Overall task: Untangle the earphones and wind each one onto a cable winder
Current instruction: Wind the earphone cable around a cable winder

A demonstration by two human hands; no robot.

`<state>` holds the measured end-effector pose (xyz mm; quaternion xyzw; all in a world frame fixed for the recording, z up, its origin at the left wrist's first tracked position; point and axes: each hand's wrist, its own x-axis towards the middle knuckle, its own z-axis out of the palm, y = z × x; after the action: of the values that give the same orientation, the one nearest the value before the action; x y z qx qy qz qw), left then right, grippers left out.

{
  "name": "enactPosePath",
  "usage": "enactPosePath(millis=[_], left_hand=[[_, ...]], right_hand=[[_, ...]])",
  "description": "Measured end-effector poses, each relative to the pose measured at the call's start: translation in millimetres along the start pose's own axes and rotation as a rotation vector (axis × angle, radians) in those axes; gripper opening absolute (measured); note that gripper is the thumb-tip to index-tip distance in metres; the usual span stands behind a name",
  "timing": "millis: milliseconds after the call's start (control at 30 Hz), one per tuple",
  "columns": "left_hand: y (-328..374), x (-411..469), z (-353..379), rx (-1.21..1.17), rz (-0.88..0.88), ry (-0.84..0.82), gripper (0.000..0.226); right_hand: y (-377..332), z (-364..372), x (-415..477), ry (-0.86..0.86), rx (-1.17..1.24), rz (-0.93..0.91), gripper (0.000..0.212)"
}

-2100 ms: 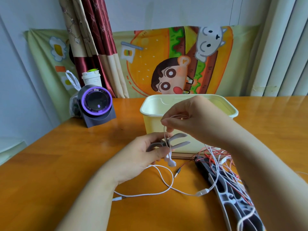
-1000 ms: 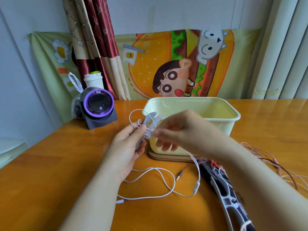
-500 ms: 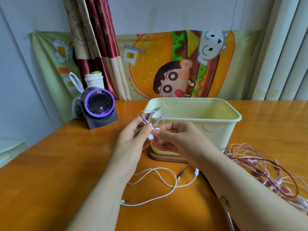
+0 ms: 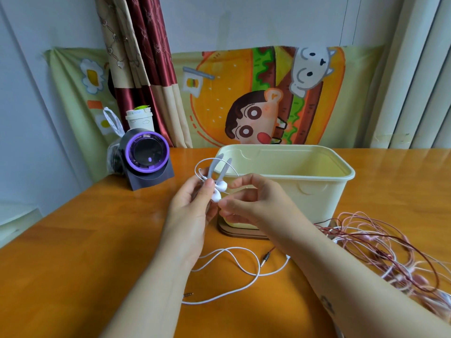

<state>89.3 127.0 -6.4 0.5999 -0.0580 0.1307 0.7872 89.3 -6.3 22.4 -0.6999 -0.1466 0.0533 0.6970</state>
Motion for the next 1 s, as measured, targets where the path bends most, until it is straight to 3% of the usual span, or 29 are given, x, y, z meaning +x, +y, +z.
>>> enactPosePath(millis=[267,600,667,767,833,933,1000], left_hand=[[-0.5,-4.6,8.2,-0.084,-0.04,-0.01,0.023],[-3.0,-6.1,9.7,0.037,-0.004,0.055,0.018],[-2.2,-5.8,6.9,0.057,-0.009,0.008,0.019],[1.1,-5.8,3.6,0.207,0.018,-0.14,0.021],[5.9,-8.9,4.1,0.364,0.075,-0.277,0.02],[11.2,-15.0,6.5,0.522,0.072,-0.441,0.019],[11.8,-15.7,4.0,0.611,0.041,-0.445,0.024]], right_hand=[[0.6,-0.1,-0.9,0.104,-0.126,-0.099,0.028],[-2.8,0.1,-2.1,0.125,-0.337,-0.195,0.018],[-8.7,-6.8,-1.5,0.124,-0.414,-0.212,0.009],[-23.2,-25.4,-2.0,0.295,-0.574,-0.379,0.006],[-32.5,-33.5,-6.8,0.273,-0.645,-0.443,0.023],[-38.6,-37.0,-15.3,-0.06,-0.771,-0.284,0.068],[-40.4,-36.6,-18.5,-0.212,-0.879,-0.193,0.083]])
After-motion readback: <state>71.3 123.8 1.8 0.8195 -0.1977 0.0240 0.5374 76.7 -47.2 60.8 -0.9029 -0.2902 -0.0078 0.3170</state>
